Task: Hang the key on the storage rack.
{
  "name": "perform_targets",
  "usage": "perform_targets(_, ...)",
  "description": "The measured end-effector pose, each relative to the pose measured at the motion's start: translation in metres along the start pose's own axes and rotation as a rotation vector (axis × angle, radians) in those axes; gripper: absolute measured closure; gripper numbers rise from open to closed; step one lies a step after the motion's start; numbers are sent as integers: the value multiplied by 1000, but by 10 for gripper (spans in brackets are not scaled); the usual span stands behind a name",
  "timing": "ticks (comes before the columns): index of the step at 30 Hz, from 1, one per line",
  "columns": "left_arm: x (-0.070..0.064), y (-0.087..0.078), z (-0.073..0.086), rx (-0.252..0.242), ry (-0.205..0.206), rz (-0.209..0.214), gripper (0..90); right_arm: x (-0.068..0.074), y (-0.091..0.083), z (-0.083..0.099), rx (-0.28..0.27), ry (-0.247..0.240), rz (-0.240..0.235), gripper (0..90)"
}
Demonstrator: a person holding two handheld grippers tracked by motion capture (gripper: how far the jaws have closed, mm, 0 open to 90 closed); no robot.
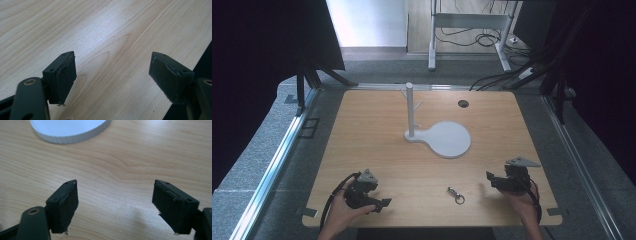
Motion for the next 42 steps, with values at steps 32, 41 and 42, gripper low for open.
perform_targets(32,1,-1,0,-3,-9,-10,224,5,-12,-19,-1,-47,-94,401)
perform_targets(41,-2,-1,0,-6,-4,-6,224,14,-14,-37,86,-131,-148,424)
perform_targets(42,-1,-1,0,-5,-6,-7,224,17,-15,-40,100,-140,-166,430)
Point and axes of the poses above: each handheld gripper's, and its own axes: y roughly forward along the jaws, z roughly out of its underside, x roughly to its left, the point moved 3 cm from there along y, roughly forward along the jaws, and after that the axes turned 10 degrees about -x, right-handed, at the moved point
